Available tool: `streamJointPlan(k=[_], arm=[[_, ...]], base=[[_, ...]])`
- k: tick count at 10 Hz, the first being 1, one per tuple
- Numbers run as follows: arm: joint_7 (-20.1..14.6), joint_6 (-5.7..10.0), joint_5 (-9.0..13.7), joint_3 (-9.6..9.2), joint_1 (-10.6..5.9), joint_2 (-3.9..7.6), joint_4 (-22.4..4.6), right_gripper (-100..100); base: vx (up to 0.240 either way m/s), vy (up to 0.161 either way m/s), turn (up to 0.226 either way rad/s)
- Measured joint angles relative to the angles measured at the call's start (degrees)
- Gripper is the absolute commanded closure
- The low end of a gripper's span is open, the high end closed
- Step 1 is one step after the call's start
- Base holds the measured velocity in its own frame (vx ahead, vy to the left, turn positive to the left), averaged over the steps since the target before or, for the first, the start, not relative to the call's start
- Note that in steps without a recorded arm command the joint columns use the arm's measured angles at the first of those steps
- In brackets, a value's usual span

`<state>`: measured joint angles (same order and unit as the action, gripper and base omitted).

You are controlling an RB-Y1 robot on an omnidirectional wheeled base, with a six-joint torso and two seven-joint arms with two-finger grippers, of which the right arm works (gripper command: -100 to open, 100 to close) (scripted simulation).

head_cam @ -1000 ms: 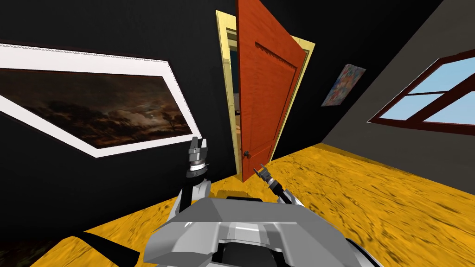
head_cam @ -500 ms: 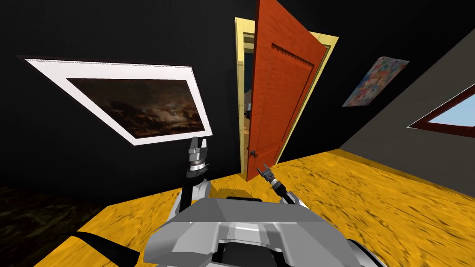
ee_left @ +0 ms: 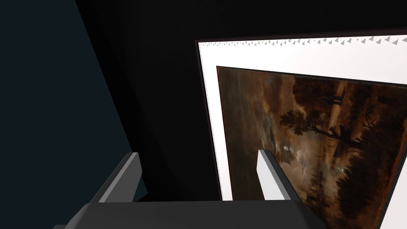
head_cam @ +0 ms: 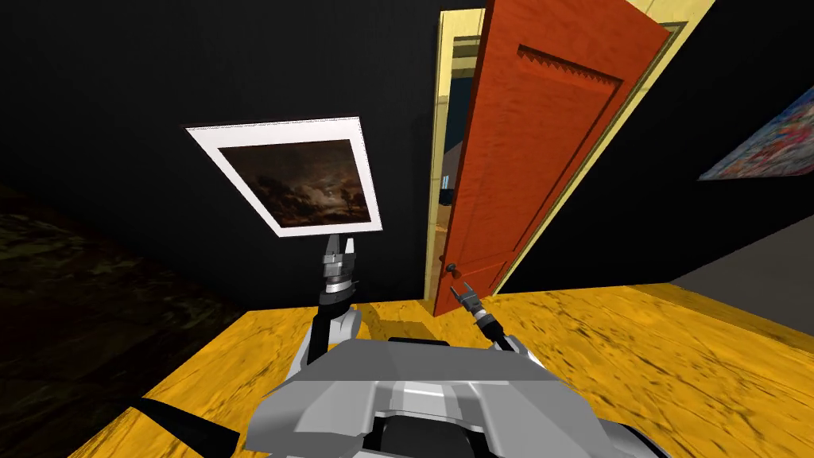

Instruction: Pull the door open

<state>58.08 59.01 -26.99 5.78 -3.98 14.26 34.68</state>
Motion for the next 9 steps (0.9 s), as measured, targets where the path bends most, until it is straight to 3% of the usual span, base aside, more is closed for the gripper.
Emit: streamJointPlan(k=[3,4,5,6,9], arm=[[1.09,0.67,2.85,2.89,0.06,1.21,-2.53,-100],[1.69,1.44,3.7,3.79,-0.99,1.65,-4.91,-100],[1.55,0.88,3.96,4.03,-0.27,1.8,-3.43,-100],[1.43,0.62,3.97,4.04,-0.17,1.81,-3.13,100],[1.54,0.88,3.96,4.03,-0.27,1.8,-3.43,100]], base=[[0.116,-0.025,0.29],[0.069,-0.049,0.086],[0.027,-0.023,0.004],[0.0,0.0,0.0],[-0.008,0.008,-0.001]])
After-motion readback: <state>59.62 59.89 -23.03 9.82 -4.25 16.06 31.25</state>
